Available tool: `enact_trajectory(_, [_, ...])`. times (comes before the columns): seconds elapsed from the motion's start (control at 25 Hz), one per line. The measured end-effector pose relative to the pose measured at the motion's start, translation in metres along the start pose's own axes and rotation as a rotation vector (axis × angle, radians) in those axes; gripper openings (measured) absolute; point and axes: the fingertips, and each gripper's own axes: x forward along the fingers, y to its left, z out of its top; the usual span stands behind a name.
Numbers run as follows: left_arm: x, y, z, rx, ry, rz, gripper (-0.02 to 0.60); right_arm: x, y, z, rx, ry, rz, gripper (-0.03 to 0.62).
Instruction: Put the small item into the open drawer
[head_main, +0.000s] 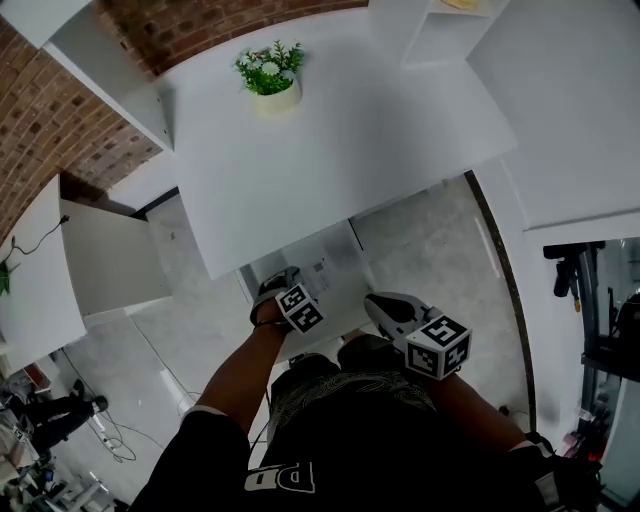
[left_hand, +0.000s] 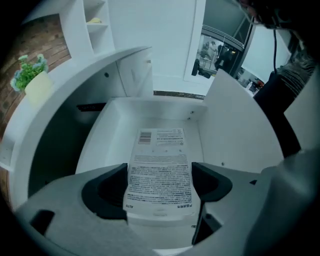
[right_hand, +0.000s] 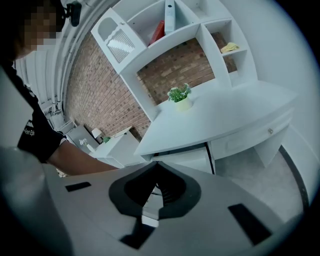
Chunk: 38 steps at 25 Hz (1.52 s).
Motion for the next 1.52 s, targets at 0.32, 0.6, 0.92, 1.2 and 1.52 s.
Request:
enact_trajectory(0.32, [0.044,-0.001,-0.008,-0.012,0.062,-0.031,0.402,-0.007,-0.034,-0.004,0.04,0.027,-0.027,0.006])
enact_trajectory(0.6, [0.068,0.001,-0.016,-0.021,0.12,-0.038,0.402,-0.002,-0.051,-0.009,0.043,0.071,-0.008,0.006])
enact_trajectory(0.92, [0.079,-0.001,-0.026,-0.058,0.16,-0.066,0.403,0.0,-0.067,-0.005,0.043,0.093,0.008,0.006])
enact_trajectory(1.2, [0.06,0.012,-0.021,-0.114,0.155,-0.017,0.403,0.006,-0.065,0.004,0.016,0.083,0.065,0.006])
enact_trajectory(1.52, [-0.012,0.029,0.001,-0.254,0.045,0.075,0.4,0.014,-0.042,0.024,-0.058,0.05,0.176,0.006])
